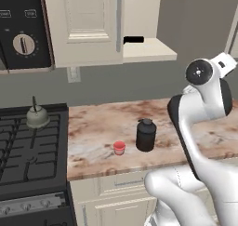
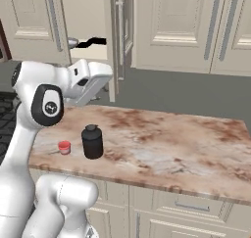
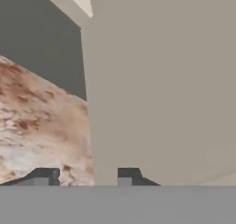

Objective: Pick the pan from the cabinet and place it on the stove. Then turn on the stove burner for the pan.

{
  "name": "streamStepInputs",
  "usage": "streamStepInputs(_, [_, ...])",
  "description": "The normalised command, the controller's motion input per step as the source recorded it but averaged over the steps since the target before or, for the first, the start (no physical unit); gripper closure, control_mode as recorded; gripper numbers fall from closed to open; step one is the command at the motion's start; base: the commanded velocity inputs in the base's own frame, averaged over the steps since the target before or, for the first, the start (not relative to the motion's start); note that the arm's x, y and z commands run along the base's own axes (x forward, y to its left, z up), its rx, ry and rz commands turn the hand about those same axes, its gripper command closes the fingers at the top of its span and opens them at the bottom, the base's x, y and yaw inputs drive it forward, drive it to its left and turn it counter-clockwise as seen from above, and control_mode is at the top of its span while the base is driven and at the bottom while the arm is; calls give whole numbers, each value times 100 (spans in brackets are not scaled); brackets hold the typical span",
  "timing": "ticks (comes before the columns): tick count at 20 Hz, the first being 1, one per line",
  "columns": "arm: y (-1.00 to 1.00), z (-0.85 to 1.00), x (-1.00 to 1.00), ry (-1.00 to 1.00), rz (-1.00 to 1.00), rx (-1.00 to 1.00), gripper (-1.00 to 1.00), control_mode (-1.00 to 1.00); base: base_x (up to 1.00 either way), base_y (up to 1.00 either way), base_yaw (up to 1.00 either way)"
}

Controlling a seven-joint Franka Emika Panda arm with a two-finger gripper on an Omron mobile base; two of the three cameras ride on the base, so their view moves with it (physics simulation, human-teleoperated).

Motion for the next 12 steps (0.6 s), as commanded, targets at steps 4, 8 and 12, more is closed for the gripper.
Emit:
streamStepInputs(4, [38,0,-49,-20,6,0,-100,-100,0,0,0])
streamStepInputs(8, [53,0,-39,-13,6,2,-100,-100,0,0,0])
streamStepInputs(12, [61,0,-13,-7,12,6,-100,-100,0,0,0])
